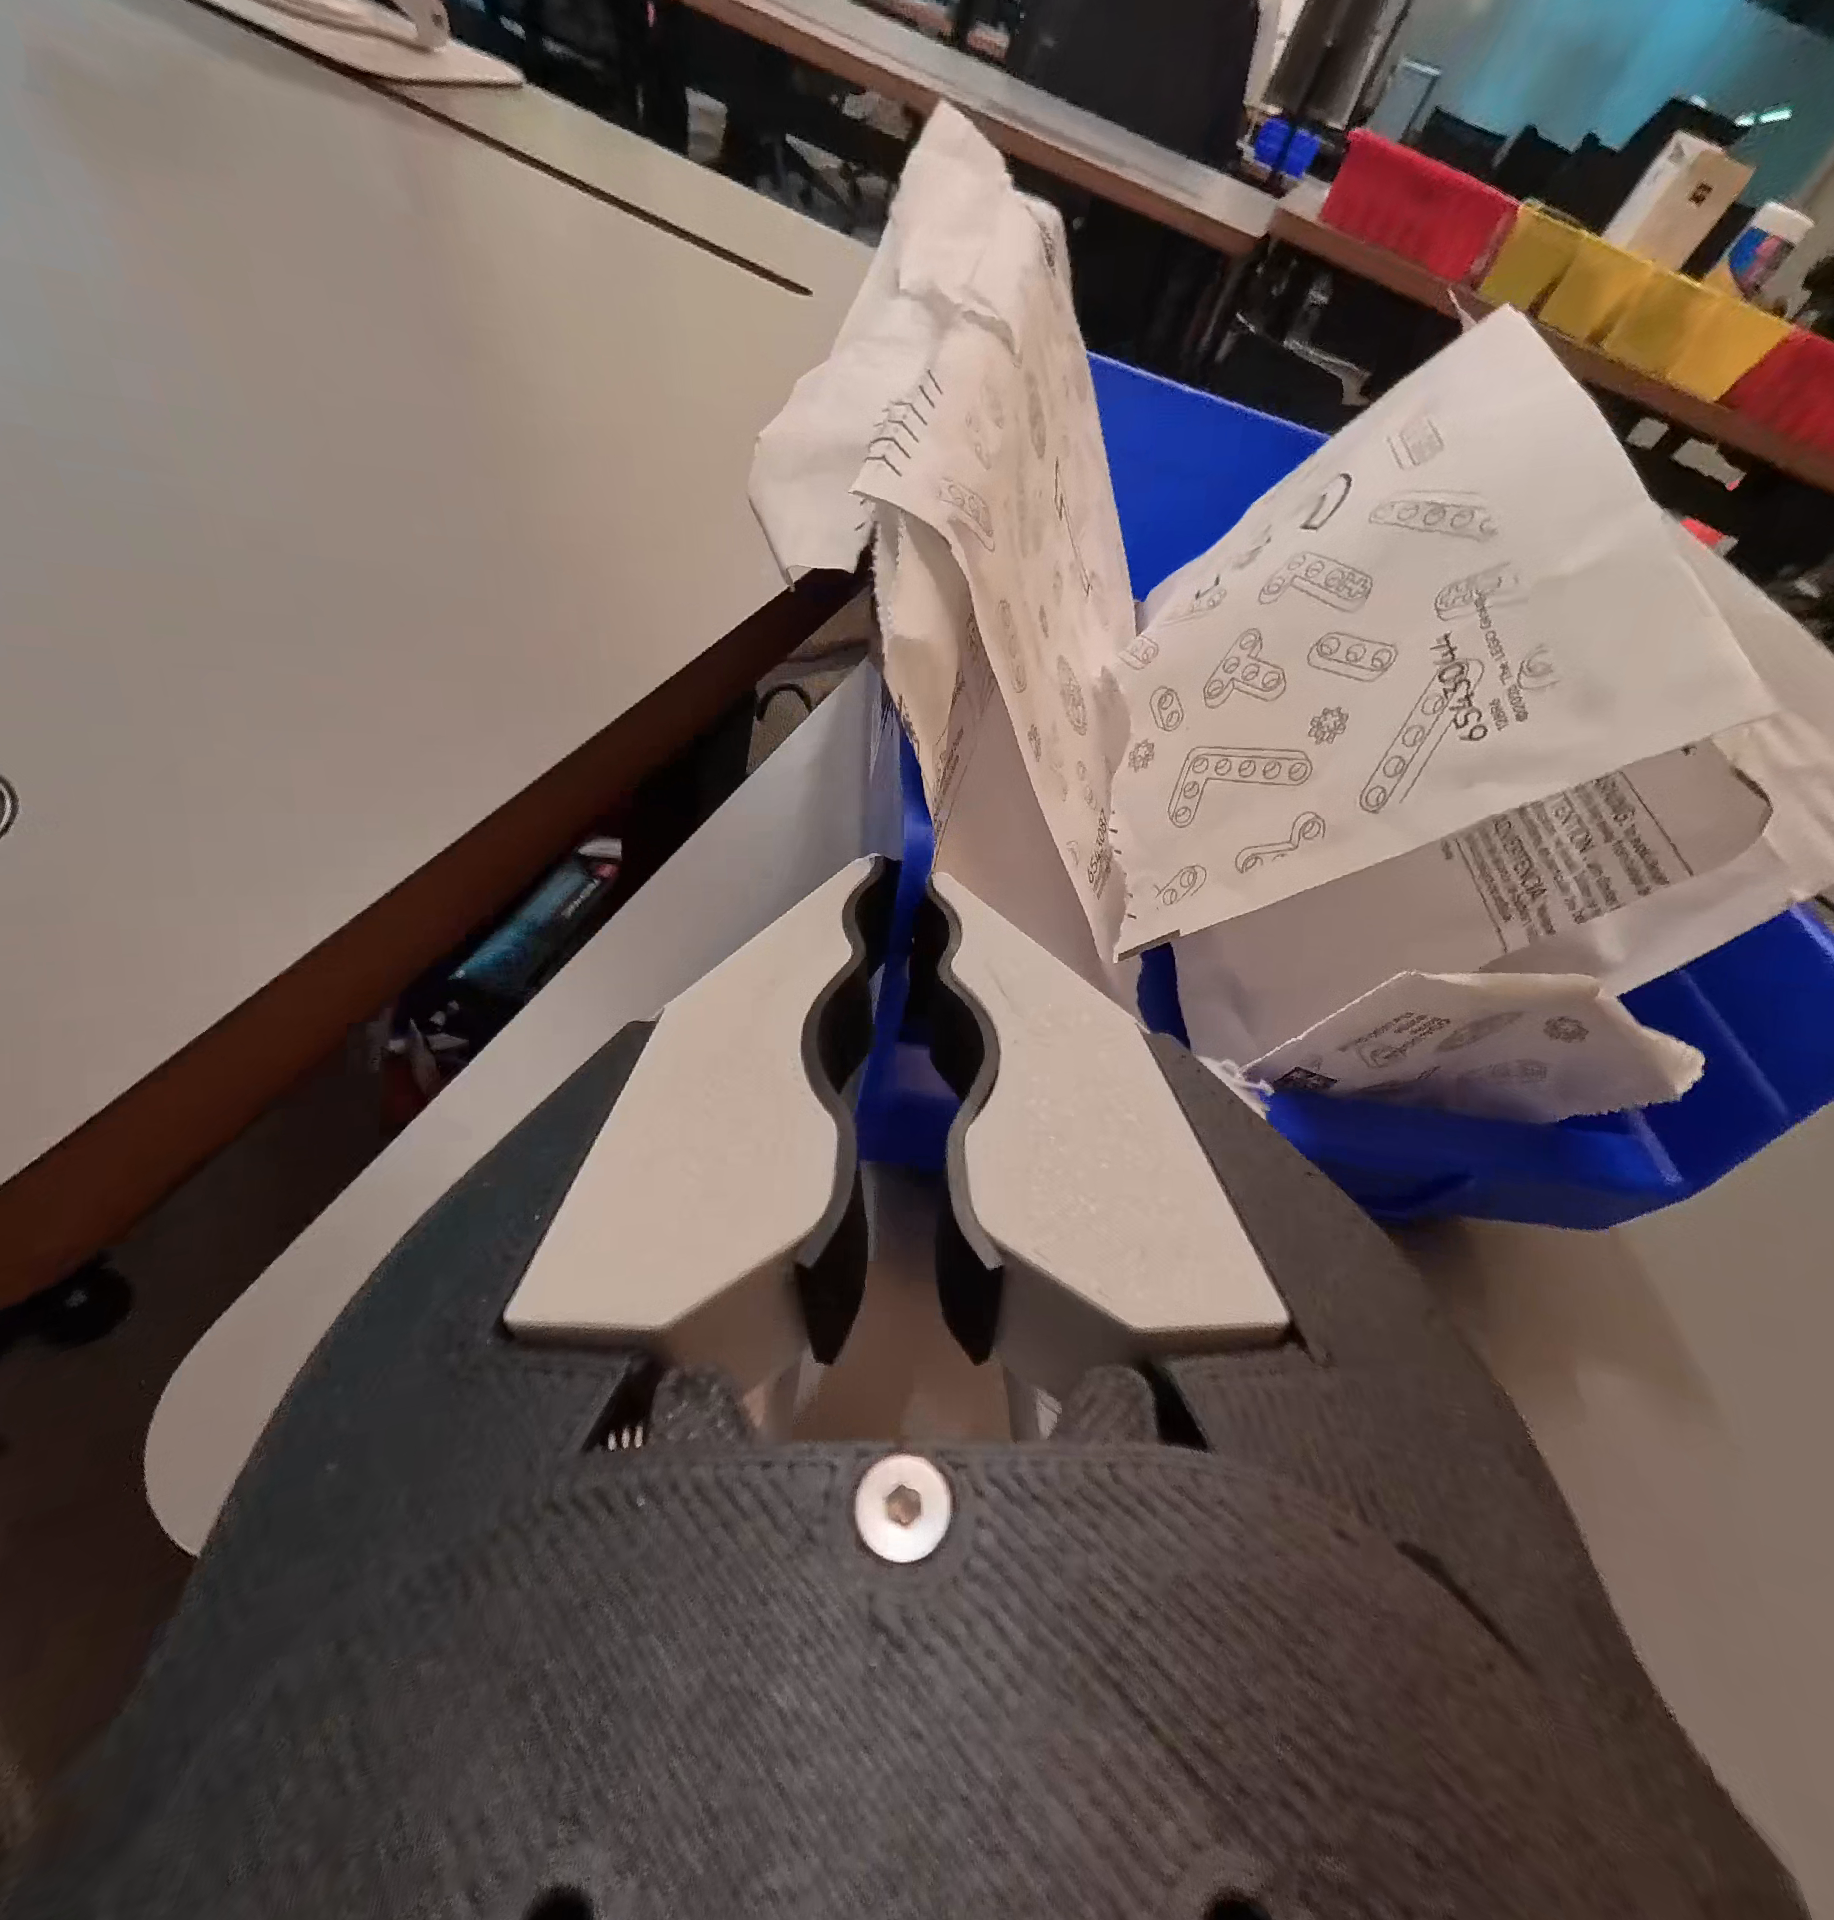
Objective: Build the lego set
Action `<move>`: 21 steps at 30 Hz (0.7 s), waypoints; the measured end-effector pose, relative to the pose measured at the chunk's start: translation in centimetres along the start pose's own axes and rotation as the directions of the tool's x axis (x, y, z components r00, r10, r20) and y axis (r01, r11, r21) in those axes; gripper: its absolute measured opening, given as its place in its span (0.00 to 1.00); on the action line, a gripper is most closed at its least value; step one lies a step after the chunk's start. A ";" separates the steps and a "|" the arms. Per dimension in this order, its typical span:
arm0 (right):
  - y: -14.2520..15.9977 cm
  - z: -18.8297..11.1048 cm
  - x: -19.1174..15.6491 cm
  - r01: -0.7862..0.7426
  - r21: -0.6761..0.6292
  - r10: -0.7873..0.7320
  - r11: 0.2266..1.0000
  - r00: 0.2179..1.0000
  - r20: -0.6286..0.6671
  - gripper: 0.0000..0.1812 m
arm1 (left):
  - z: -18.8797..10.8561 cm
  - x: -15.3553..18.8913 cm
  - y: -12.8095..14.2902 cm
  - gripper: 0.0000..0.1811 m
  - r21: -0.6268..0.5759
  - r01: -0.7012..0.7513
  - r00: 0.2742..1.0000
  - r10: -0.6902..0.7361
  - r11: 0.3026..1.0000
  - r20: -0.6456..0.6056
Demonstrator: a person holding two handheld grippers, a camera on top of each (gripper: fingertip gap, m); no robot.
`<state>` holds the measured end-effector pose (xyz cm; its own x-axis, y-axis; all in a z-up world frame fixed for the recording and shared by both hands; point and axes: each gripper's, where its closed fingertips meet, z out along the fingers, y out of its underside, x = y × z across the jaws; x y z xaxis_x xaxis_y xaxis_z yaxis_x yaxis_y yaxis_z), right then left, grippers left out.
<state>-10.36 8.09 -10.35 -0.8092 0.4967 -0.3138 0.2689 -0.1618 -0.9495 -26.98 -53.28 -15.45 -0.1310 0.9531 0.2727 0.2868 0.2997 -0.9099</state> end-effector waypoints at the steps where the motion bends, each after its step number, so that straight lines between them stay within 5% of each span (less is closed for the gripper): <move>1: 0.3 0.3 -0.3 -0.008 -0.009 0.008 1.000 1.000 0.013 0.09 | 0.0 -0.3 -0.1 0.02 -0.007 0.024 1.000 -0.024 1.000 0.001; 4: 2.6 1.7 -2.0 -0.044 -0.095 0.053 0.995 0.994 0.094 0.10 | 0.0 -0.6 -0.1 0.04 -0.031 0.073 0.997 -0.072 0.997 0.012; 9: 8.7 3.8 -5.5 0.137 -0.380 -0.067 0.915 0.979 0.192 0.17 | -1.9 -0.2 1.0 0.44 -0.031 0.197 0.979 -0.195 0.980 0.053; 12: 11.3 4.4 -6.6 0.257 -0.492 -0.147 0.832 0.957 0.251 0.17 | -4.9 1.6 0.8 0.46 0.036 0.232 0.973 -0.232 0.972 0.000; 17: 15.1 4.9 -7.7 0.385 -0.629 -0.185 0.675 0.914 0.361 0.15 | -8.9 7.0 1.7 0.46 0.025 -0.020 1.000 0.020 0.999 -0.022; 21: 15.7 5.4 -8.3 0.451 -0.622 -0.204 0.640 0.880 0.428 0.01 | -9.8 12.8 2.5 0.41 0.002 -0.273 0.958 0.272 0.962 -0.094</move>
<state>-2.27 -3.19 -22.63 -0.9909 0.1050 -0.0837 0.1321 0.6508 -0.7477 -18.62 -39.98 -11.13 0.0421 0.9982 0.0428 0.3099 0.0277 -0.9504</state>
